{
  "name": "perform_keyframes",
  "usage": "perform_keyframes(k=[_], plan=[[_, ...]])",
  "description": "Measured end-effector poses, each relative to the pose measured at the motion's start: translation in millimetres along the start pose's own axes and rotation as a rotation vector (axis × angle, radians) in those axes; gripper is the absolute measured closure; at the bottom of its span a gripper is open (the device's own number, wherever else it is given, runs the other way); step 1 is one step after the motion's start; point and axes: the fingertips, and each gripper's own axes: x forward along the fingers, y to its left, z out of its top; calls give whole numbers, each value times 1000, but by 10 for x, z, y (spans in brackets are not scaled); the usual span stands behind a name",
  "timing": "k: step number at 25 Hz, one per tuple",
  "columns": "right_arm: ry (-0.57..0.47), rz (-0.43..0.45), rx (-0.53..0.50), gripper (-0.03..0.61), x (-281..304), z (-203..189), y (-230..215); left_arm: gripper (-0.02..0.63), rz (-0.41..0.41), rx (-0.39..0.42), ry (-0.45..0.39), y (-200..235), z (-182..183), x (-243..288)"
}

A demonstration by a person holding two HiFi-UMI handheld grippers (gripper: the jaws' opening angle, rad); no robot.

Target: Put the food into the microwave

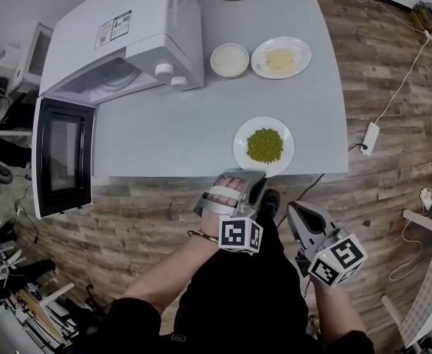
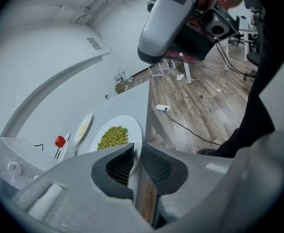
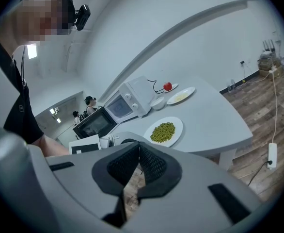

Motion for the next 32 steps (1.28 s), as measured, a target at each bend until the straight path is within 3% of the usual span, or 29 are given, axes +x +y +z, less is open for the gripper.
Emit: perform_keyframes(k=[6,10,13,21,26,32], plan=[[-20,-70,-14,565,65,-121,100,578,8,51,-13,-22,-73,-64],[-42,-67,-12,565,74,-169,239,439,21,107,19,-44,-164,-34],[-47,-57,-3,565,59,-252,296,408,16,111,36,-49,-196,32],[-52,-58,-13,565,32,-473,182,416,62,133,-7,-5,-136,182],[-63,-77,-3,565,-55,-507,155,518,84,158,-28,-59,-77,86],[-63,-73,-12,564,-117,-493,203,536,129,208,-23,-60,-67,-6]])
